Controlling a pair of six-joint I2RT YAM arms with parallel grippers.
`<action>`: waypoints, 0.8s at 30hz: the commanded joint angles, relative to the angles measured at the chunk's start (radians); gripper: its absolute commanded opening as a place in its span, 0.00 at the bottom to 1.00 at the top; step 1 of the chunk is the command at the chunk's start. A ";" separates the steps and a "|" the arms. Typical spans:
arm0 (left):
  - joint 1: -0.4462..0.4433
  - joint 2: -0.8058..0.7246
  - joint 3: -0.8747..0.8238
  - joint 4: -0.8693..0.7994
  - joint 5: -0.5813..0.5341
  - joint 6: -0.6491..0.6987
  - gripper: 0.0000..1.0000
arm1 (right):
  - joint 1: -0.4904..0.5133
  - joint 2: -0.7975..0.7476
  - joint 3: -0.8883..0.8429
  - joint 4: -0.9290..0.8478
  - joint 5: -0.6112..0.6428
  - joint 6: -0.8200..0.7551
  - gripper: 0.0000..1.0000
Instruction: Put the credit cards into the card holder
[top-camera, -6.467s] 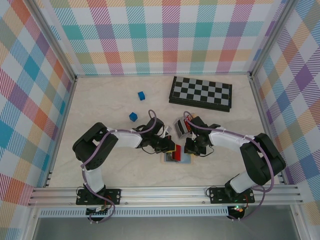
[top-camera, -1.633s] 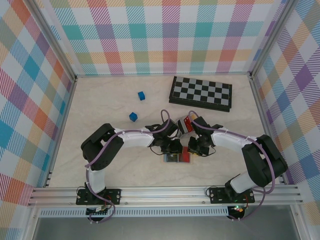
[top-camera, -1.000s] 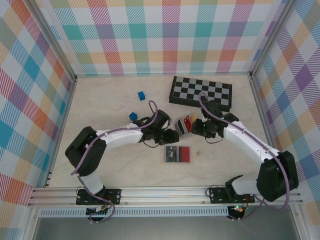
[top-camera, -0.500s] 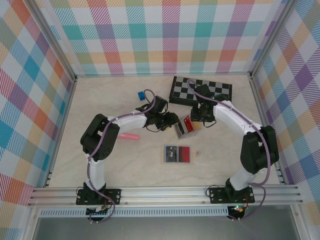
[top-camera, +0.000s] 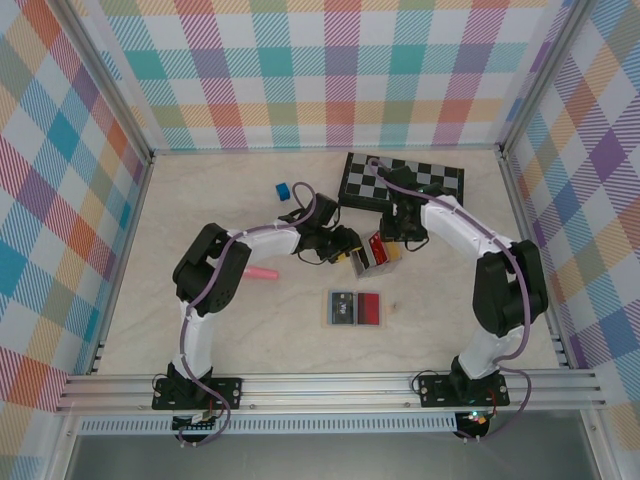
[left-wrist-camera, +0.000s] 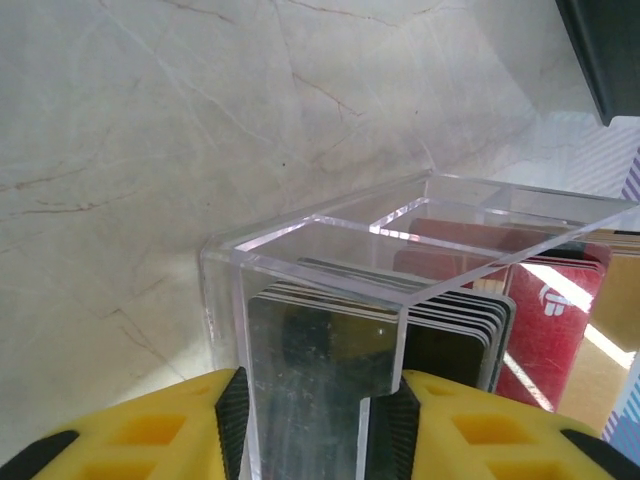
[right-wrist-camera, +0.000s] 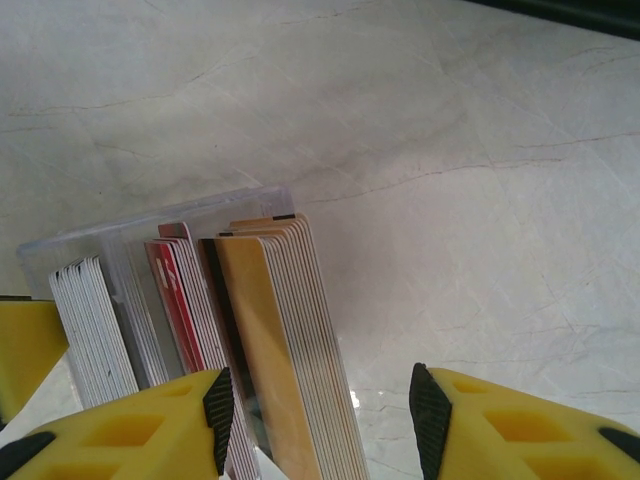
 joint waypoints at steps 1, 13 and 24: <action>-0.004 0.025 -0.004 -0.062 -0.025 0.016 0.39 | -0.002 0.035 0.048 -0.039 0.014 -0.043 0.52; -0.004 0.028 -0.006 -0.080 -0.018 0.041 0.36 | -0.002 0.147 0.097 -0.074 0.077 -0.060 0.52; -0.004 0.021 -0.008 -0.098 -0.032 0.052 0.35 | 0.000 0.091 0.111 -0.093 0.133 -0.096 0.49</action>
